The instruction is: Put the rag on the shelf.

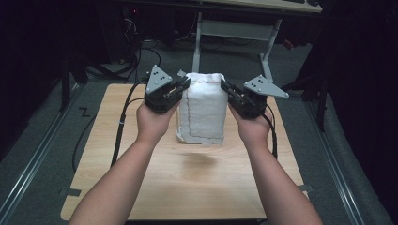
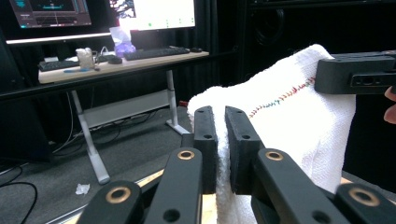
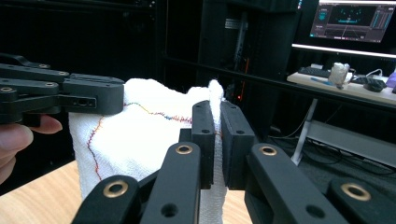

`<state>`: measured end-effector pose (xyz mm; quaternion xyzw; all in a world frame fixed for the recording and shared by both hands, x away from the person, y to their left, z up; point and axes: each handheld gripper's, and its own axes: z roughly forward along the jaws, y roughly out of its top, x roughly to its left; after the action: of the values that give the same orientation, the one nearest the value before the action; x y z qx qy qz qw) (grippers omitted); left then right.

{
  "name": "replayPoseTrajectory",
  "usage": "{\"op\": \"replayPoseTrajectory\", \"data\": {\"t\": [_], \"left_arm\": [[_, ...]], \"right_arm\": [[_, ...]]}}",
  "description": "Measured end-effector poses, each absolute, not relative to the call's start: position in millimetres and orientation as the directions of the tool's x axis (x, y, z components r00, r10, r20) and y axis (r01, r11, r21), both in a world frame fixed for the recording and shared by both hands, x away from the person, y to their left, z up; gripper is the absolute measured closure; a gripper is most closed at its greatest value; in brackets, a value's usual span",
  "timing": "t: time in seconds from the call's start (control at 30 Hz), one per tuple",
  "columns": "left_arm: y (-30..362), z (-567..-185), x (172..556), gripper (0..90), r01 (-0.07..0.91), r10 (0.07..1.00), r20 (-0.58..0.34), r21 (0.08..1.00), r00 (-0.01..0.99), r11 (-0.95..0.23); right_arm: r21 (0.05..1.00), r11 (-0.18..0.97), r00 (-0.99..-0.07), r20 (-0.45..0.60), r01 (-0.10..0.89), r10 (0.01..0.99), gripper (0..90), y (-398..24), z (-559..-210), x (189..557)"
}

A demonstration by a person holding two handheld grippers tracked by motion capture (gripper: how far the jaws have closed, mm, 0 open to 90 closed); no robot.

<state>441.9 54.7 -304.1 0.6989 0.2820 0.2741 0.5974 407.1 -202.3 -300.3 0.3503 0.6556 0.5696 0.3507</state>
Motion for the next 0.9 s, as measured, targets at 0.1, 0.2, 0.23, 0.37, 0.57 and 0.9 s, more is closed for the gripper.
{"op": "replayPoseTrajectory", "data": {"t": [0.1,0.2,0.23,0.37,0.57,0.9], "left_arm": [[55,-302,449,84.0,0.064,0.725,0.047,0.990,0.687,-0.126],[58,-302,462,84.1,0.072,0.732,0.041,0.990,0.680,-0.122],[58,-303,467,84.0,0.079,0.732,0.036,0.989,0.680,-0.123],[57,-309,484,84.0,0.123,0.744,0.014,0.984,0.668,-0.129],[55,-314,504,83.9,0.145,0.753,0.012,0.979,0.658,-0.142],[43,-307,520,83.8,0.137,0.766,0.071,0.969,0.639,-0.204]], "right_arm": [[0.993,0.093,-0.511,-0.045,0.070,0.858,85.7,-202,-300,417],[0.994,0.074,-0.517,-0.019,0.086,0.856,85.7,-201,-300,432],[0.993,0.072,-0.519,-0.014,0.093,0.855,85.7,-201,-300,436],[0.990,0.079,-0.521,-0.008,0.113,0.854,85.7,-198,-301,449],[0.983,0.070,-0.533,0.032,0.169,0.846,85.6,-199,-306,472],[0.981,0.091,-0.532,0.015,0.173,0.847,85.6,-206,-303,497]]}}
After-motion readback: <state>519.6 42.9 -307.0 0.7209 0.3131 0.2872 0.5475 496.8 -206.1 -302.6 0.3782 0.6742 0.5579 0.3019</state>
